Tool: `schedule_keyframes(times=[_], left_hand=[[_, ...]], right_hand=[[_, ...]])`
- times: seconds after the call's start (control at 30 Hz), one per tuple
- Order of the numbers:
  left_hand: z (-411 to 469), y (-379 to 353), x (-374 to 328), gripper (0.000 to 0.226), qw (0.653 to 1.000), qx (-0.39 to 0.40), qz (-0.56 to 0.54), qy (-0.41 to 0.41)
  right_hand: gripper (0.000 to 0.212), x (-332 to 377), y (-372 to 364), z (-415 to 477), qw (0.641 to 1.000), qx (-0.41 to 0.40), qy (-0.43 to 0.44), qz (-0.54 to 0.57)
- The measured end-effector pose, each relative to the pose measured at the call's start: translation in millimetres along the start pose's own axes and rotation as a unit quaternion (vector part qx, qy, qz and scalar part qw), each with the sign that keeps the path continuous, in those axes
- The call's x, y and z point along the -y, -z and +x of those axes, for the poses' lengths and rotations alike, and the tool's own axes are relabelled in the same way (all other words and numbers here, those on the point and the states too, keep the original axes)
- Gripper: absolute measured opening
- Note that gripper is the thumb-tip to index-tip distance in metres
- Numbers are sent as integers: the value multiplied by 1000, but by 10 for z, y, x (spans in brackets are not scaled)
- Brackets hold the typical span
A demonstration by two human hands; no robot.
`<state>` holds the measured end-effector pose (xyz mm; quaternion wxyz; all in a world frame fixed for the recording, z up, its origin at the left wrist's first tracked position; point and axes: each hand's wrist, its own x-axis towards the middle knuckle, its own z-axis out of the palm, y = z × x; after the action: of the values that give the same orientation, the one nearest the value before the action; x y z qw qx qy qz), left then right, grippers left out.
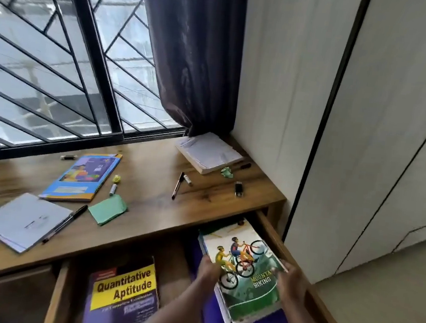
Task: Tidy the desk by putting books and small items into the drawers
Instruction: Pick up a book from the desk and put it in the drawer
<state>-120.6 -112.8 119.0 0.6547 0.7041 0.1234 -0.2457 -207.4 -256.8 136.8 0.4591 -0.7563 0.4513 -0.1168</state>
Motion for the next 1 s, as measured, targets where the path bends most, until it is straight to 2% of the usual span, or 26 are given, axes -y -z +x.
schedule_keyframes(times=[0.1, 0.2, 0.33, 0.5, 0.7, 0.77, 0.87, 0.9, 1.0], left_hand=[[166, -45, 114, 50, 988, 1, 155, -2], [121, -48, 169, 54, 937, 10, 348, -20], [26, -90, 196, 68, 883, 54, 461, -68], [-26, -113, 284, 71, 874, 35, 483, -29], [-159, 73, 255, 58, 874, 58, 478, -62], [-191, 215, 168, 56, 861, 72, 495, -94], [-262, 524, 43, 59, 834, 75, 530, -134], [-279, 676, 18, 61, 828, 74, 537, -144], [-318, 1178, -56, 60, 851, 59, 499, -152]], right_hand=[[31, -24, -101, 148, 996, -7, 52, -77], [25, -114, -131, 117, 975, -24, 114, -188], [26, -215, -115, 48, 954, -25, 128, -268], [34, -261, -179, 76, 935, -17, 189, -300], [40, -376, -423, 10, 897, 30, 225, -381], [45, -360, -507, -118, 901, 57, 197, -382], [47, -276, -661, -274, 924, 77, 106, -360], [46, -215, -742, -330, 924, 72, 103, -362], [36, 110, -974, -594, 916, 83, 123, -372]])
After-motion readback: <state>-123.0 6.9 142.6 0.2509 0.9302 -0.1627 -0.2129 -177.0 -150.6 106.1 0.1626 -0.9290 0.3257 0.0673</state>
